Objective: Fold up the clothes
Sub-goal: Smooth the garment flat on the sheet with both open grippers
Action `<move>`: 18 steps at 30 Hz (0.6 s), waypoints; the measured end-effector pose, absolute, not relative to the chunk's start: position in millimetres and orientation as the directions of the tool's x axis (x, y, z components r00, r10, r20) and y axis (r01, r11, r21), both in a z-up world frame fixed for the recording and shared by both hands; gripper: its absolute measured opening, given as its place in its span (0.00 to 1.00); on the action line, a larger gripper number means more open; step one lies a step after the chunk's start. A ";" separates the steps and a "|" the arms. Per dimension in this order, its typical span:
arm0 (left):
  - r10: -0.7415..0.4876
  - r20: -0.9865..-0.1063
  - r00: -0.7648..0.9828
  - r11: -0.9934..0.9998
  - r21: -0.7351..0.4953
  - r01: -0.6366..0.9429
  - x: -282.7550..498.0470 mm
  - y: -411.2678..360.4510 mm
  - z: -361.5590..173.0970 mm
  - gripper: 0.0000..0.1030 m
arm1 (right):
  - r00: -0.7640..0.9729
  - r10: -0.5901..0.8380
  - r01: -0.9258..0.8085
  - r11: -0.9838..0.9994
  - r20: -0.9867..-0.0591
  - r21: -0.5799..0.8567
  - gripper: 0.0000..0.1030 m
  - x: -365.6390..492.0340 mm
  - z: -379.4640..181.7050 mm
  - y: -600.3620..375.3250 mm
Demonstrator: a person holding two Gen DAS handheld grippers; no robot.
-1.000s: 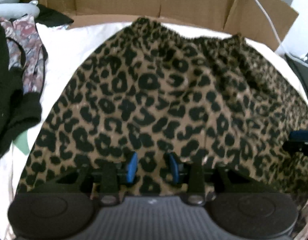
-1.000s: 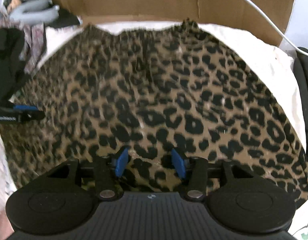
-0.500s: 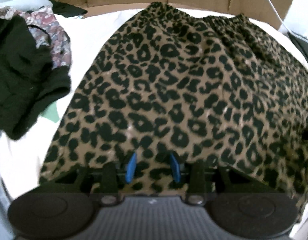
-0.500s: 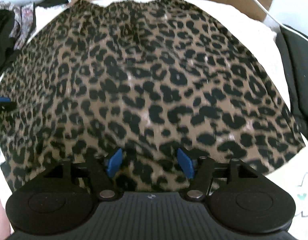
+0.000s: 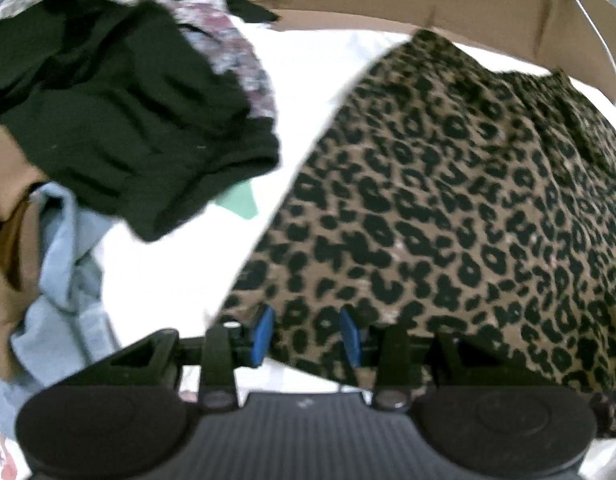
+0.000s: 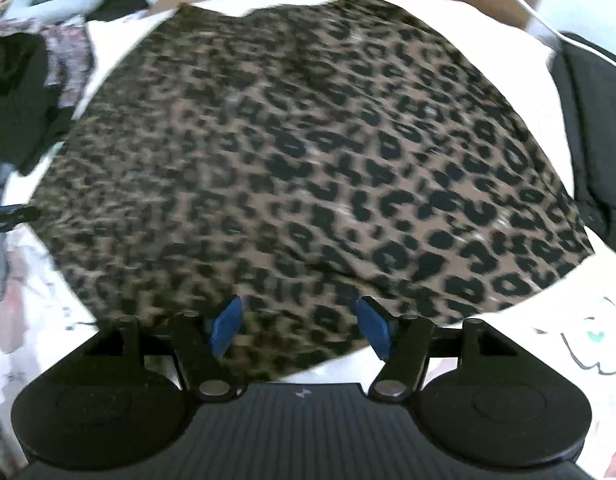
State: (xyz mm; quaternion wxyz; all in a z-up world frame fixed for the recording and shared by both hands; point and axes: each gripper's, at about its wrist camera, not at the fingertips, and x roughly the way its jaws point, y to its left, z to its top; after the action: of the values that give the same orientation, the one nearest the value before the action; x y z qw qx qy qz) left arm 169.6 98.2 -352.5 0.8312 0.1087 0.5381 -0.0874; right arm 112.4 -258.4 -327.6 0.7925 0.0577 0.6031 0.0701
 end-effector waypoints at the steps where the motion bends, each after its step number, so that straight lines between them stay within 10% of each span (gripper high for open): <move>1: -0.028 -0.913 0.408 0.965 0.081 0.248 171.8 101.5 -351.1 0.39 | 0.266 0.187 -0.052 0.982 -0.946 0.180 0.68 115.3 -322.4 -254.2; 18: -0.023 -0.907 0.421 0.990 0.039 0.138 170.1 147.2 -353.8 0.40 | 0.376 0.239 -0.056 0.970 -0.895 0.236 0.68 140.5 -296.2 -219.3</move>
State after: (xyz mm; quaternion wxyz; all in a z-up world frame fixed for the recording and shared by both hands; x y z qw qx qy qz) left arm 170.1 147.2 -353.8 0.8413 0.0537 0.5357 -0.0477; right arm 140.5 -219.3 -296.2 0.8251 0.0831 0.5516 0.0894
